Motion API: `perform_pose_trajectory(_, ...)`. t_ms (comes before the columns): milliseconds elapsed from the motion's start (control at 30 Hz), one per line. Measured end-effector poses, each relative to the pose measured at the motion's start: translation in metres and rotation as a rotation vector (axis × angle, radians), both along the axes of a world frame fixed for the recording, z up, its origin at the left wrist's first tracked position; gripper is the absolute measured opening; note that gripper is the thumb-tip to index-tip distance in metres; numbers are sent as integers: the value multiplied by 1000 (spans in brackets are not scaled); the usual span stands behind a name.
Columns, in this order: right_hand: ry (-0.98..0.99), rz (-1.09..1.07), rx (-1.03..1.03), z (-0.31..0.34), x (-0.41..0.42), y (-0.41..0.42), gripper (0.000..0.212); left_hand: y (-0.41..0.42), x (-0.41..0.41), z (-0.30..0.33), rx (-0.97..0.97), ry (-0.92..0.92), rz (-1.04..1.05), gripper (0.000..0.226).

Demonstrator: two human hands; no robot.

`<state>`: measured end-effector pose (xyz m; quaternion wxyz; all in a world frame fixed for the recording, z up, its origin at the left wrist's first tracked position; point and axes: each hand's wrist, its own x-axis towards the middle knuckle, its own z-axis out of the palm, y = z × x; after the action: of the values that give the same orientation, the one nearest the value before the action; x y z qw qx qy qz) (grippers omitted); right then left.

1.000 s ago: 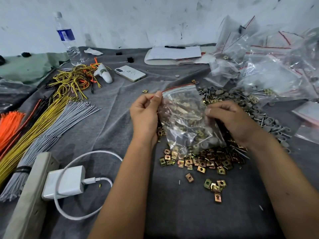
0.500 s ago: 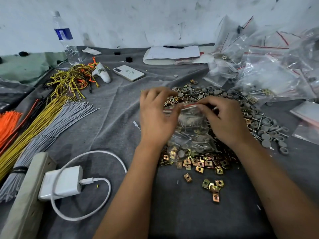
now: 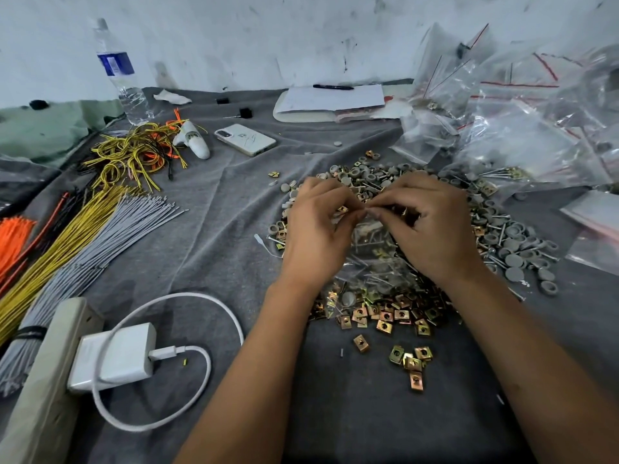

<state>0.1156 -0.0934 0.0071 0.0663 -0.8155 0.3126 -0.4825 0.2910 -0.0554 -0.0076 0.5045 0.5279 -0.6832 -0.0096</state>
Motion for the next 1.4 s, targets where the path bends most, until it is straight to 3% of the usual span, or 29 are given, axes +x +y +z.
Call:
perform_pose_trajectory(367,46,50,152,0,0,3,5,0,0,0,38,8,-54,9)
perform_pose_trajectory(1067,-14,-35,165,-2,2,0,5,1,6,3,103,-18,42,7)
perform_pose_trajectory(1233,-65,-46,151,-3,0,-2,3,1,8,6,172,113,49,4)
perform_pose_trajectory(1400,-49,-48,138,-5,1,-2,1,3,8,7,185,127,12,18)
